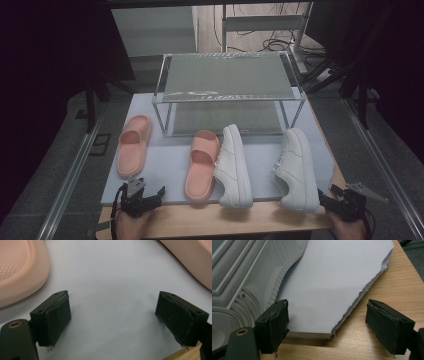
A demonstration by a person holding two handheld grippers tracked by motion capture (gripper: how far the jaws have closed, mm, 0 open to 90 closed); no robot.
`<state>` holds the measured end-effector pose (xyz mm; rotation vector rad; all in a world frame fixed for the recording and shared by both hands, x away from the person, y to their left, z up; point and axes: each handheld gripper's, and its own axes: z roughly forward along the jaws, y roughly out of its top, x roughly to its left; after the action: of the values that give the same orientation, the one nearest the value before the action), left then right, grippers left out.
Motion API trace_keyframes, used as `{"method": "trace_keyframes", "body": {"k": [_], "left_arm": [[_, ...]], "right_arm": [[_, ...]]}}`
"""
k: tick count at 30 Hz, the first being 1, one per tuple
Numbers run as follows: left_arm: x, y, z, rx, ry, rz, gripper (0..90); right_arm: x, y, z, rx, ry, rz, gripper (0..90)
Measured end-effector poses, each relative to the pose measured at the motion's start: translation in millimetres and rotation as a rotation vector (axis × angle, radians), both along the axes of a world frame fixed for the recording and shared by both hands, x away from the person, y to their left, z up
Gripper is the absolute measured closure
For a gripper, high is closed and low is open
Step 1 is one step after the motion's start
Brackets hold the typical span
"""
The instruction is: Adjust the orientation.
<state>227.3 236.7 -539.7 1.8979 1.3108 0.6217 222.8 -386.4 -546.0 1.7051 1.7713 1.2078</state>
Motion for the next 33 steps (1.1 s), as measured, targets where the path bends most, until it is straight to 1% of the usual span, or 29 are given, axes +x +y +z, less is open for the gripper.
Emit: {"method": "trace_keyframes", "body": {"k": [22,26,29,32,33], "left_arm": [[0.3,-0.4,0.0,-0.008,-0.002,0.010,13.1],[0.8,-0.4,1.1,-0.005,0.007,0.003,12.6],[1.2,0.1,2.5,-0.012,0.014,0.001,12.3],[1.2,0.8,4.8,-0.032,0.020,-0.013,12.7],[1.2,0.5,5.8,-0.031,0.019,-0.017,12.7]], "right_arm": [[-0.8,-0.7,-0.6,0.003,-0.005,0.014,20.0],[-0.8,-0.6,-0.7,0.003,-0.006,0.012,20.0],[-0.8,-0.6,-0.8,0.003,-0.007,0.012,20.0],[-0.8,-0.5,-0.8,0.003,-0.008,0.012,20.0],[-0.8,-0.5,-0.8,0.004,-0.008,0.012,20.0]]}}
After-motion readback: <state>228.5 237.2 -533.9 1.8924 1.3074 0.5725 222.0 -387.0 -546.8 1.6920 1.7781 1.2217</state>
